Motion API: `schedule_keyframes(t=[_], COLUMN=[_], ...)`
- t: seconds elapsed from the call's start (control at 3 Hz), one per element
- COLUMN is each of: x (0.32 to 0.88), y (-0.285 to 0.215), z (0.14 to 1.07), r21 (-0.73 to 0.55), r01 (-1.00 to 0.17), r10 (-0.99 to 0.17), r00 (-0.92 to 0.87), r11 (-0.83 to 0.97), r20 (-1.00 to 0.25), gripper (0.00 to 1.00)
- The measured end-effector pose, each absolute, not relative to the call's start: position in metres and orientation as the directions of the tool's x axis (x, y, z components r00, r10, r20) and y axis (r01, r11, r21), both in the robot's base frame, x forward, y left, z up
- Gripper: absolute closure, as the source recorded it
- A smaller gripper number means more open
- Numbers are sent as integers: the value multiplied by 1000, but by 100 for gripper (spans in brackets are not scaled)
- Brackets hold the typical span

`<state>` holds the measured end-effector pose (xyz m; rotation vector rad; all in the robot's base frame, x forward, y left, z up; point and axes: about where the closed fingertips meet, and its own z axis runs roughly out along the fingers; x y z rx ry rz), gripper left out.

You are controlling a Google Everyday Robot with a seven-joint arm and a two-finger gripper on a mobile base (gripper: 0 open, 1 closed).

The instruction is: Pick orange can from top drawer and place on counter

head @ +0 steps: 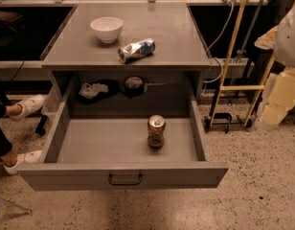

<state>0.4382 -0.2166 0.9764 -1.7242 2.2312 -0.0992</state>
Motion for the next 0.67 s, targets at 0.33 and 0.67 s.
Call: schedule_keyframes(t=[0.33,0.67], x=[438,462], y=[-217,-196], z=[976,934], r21=[-246,-162], r01=[-931,-963], r10=[-953,-953], r00=[-221,-169], r11=[270,214], r20=[-207,-253], gripper=[0,0])
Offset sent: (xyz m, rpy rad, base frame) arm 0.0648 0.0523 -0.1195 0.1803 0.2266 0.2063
